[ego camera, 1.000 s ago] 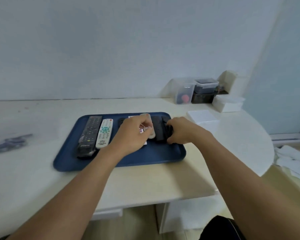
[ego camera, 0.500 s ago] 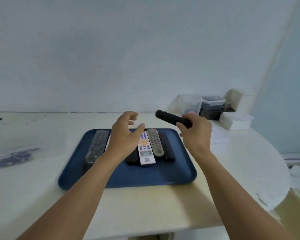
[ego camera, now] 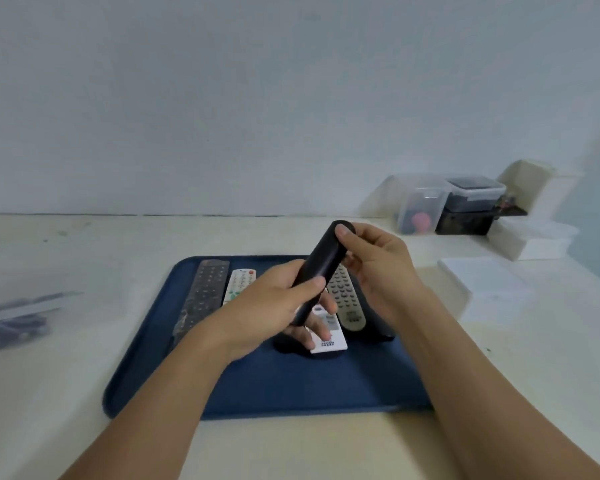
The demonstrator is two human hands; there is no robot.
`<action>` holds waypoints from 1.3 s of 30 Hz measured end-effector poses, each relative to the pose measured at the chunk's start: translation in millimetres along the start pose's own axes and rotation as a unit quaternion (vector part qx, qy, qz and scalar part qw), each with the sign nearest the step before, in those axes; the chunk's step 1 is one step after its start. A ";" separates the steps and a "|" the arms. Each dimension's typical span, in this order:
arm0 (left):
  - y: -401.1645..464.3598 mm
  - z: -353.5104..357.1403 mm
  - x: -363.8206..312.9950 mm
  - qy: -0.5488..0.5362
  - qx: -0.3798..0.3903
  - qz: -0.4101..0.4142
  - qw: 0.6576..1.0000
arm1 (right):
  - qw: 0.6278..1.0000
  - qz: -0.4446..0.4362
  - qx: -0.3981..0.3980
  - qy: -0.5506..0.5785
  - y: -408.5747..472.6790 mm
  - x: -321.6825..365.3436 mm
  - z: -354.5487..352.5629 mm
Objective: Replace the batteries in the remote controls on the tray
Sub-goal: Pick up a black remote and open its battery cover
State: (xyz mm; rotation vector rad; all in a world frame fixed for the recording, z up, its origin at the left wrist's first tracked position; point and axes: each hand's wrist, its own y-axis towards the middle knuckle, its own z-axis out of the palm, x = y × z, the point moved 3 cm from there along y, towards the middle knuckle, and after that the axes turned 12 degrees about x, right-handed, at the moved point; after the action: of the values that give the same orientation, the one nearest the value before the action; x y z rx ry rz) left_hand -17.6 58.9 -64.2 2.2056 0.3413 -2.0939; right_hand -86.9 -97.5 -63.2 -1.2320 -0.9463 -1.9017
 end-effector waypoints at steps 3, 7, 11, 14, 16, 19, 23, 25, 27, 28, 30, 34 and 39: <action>3.3 -2.3 5.6 0.051 -0.031 0.021 0.998 | 0.999 -0.007 -0.013 -0.050 -5.6 -1.9 0.4; 3.0 -0.6 11.6 0.111 -0.064 0.040 0.991 | 0.993 -0.012 -0.025 -0.111 -15.8 -4.3 -2.9; 1.8 0.1 15.3 0.105 -0.077 0.022 0.991 | 0.984 -0.026 -0.010 -0.175 -19.3 -2.7 -5.8; 0.7 -0.3 15.4 0.126 -0.088 0.043 0.987 | 0.962 -0.070 0.007 -0.265 -19.8 -0.2 -5.5; -1.6 -2.9 17.0 0.139 -0.100 0.058 0.984 | 0.955 -0.091 0.009 -0.282 -19.7 -1.4 -4.2; -0.1 -5.6 20.3 0.139 -0.100 0.064 0.983 | 0.965 -0.094 0.007 -0.245 -17.1 -3.8 -6.4; 1.4 -4.5 20.8 0.136 -0.101 0.062 0.984 | 0.966 -0.089 0.016 -0.241 -18.3 -3.5 -9.9; 0.8 -3.2 21.1 0.133 -0.100 0.061 0.984 | 0.965 -0.090 0.009 -0.246 -20.3 -2.6 -10.7; -1.6 -0.5 19.9 0.133 -0.100 0.062 0.984 | 0.961 -0.095 0.004 -0.259 -24.5 -0.3 -10.5; -2.6 -0.9 21.3 0.129 -0.102 0.064 0.984 | 0.959 -0.093 0.006 -0.268 -24.5 -1.8 -9.1; -3.1 -0.1 19.5 0.127 -0.102 0.064 0.984 | 0.958 -0.093 0.005 -0.270 -26.9 -0.9 -8.1; 0.5 -1.5 15.7 0.142 -0.110 0.067 0.982 | 0.955 -0.101 -0.002 -0.278 -27.2 4.3 -10.1; 2.8 2.3 13.8 0.146 -0.131 0.082 0.977 | 0.947 -0.123 -0.003 -0.298 -29.5 8.2 -10.8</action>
State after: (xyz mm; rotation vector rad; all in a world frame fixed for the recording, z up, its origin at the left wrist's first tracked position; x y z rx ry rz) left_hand -18.7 57.1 -78.4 2.2884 0.4115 -1.5453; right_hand -119.0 -92.8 -65.0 -1.8159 -1.4596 -1.7307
